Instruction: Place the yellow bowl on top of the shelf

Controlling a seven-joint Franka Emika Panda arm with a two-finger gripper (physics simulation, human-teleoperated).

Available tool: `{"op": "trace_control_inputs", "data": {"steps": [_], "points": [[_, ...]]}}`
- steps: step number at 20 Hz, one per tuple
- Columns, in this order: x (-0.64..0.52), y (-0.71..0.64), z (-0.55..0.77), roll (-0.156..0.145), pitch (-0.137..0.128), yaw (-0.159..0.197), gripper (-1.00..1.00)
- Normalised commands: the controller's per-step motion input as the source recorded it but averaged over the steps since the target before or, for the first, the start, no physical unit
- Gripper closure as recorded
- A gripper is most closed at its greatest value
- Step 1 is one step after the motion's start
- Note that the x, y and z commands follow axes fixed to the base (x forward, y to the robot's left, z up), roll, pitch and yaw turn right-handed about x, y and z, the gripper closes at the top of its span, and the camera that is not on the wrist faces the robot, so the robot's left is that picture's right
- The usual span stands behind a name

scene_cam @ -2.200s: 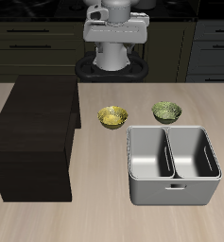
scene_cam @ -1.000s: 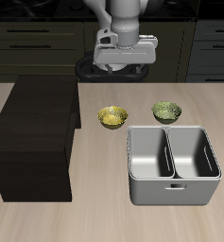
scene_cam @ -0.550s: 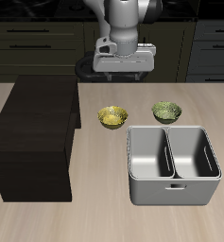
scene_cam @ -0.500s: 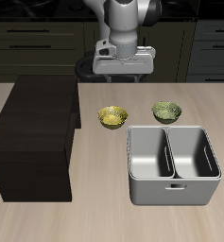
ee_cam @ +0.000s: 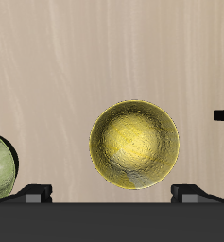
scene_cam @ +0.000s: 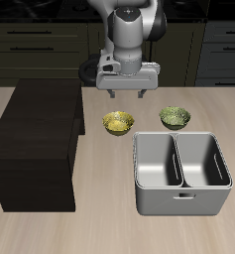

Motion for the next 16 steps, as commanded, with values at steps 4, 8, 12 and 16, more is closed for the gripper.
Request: {"op": "trace_control_inputs", "data": {"steps": [4,8,12,16], "points": [[-0.06,0.01,-0.28,-0.016,-0.010,0.011,-1.00],[-0.01,0.06,-0.32,0.008,0.035,-0.006,-1.00],[0.03,-0.01,-0.23,-0.001,0.024,-0.002,-1.00],[0.06,-0.03,-0.21,-0.009,0.001,0.008,-1.00]]}}
